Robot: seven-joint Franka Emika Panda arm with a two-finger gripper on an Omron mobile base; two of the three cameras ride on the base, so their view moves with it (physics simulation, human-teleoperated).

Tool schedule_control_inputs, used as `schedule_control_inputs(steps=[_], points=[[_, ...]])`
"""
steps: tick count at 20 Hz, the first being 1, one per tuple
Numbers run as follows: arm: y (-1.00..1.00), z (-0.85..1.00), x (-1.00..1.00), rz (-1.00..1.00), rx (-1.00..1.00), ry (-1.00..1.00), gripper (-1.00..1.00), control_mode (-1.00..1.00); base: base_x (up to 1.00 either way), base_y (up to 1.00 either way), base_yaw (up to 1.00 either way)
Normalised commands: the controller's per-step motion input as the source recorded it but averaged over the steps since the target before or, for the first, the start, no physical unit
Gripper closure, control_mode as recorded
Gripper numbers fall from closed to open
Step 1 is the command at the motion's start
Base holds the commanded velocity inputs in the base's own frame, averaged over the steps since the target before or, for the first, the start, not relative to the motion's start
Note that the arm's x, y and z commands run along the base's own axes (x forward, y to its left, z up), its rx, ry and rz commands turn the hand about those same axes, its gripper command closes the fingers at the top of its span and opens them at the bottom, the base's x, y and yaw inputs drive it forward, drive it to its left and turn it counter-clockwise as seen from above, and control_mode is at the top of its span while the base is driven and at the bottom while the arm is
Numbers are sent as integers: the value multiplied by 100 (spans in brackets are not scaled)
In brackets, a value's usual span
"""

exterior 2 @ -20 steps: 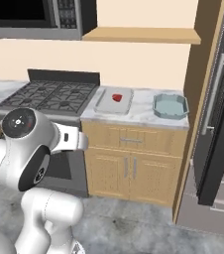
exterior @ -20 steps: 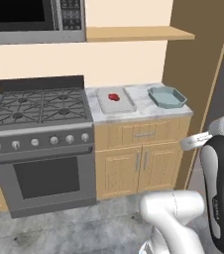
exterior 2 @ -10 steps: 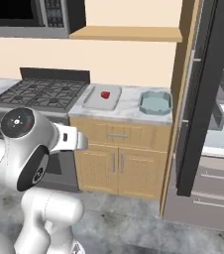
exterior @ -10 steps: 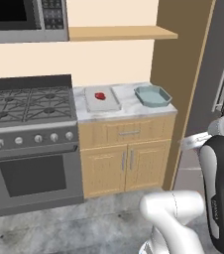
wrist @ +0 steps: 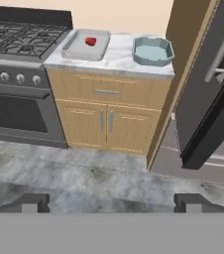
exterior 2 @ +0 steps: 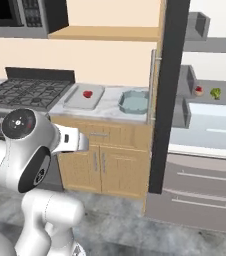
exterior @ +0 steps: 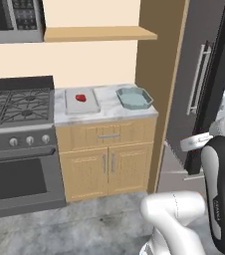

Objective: Place one broccoli and one steak in each tupperware on the nearby counter, to pack two identical lunches.

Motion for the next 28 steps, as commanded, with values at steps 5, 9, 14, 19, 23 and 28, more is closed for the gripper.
schedule_control_inputs(steps=[5,9,14,19,23,28], points=[[0,0,0,0,0,0,-100,100,0,-68,0],[0,0,0,0,0,0,-100,100,0,-74,0],[0,0,0,0,0,0,-100,100,0,-76,0],[0,0,0,0,0,0,-100,100,0,-80,0],[0,0,0,0,0,0,-100,100,0,-77,0],[0,0,0,0,0,0,-100,100,0,-63,0]])
